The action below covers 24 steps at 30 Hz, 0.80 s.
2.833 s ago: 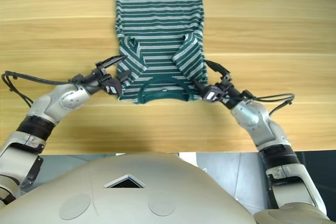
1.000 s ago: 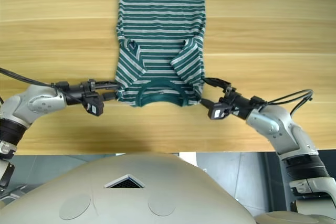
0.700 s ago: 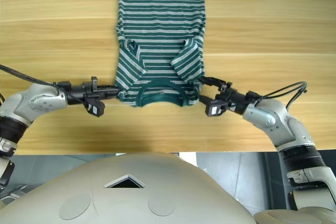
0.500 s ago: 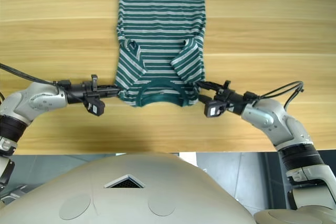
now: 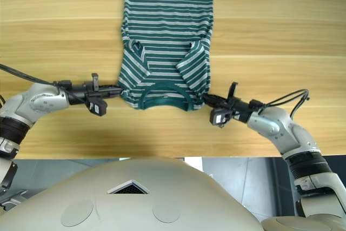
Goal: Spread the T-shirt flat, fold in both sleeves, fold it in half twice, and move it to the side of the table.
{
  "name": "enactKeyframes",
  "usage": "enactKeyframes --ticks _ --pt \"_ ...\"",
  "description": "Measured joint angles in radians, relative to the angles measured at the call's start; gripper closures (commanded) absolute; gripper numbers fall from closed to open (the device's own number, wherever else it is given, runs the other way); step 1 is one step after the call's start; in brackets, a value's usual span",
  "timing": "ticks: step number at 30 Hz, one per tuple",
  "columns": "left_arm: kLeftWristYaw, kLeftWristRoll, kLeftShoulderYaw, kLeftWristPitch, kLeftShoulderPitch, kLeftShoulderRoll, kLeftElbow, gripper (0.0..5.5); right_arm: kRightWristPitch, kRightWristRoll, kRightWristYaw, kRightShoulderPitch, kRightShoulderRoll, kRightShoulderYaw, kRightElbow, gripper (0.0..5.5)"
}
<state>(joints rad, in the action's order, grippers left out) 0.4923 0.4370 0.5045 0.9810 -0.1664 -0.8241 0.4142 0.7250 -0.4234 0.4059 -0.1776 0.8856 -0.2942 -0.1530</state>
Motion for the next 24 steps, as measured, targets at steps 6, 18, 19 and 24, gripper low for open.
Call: enactKeyframes --ticks 6,18,19,24 --pt "0.000 -0.101 -0.008 -0.008 0.085 -0.004 -0.047 5.49 0.000 0.019 -0.001 -0.029 -0.004 0.011 0.020 5.50" --pt "-0.080 -0.248 -0.159 -0.152 0.599 -0.028 -0.400 5.50 -0.030 0.250 0.010 -0.405 -0.003 0.189 0.310 5.50" --pt "-0.091 -0.249 -0.177 -0.161 0.587 -0.009 -0.398 5.50 -0.035 0.271 0.014 -0.380 -0.010 0.191 0.313 5.50" --pt "-0.179 -0.231 -0.275 -0.225 0.358 0.132 -0.305 5.50 -0.094 0.309 0.021 -0.115 -0.081 0.208 0.214 5.50"
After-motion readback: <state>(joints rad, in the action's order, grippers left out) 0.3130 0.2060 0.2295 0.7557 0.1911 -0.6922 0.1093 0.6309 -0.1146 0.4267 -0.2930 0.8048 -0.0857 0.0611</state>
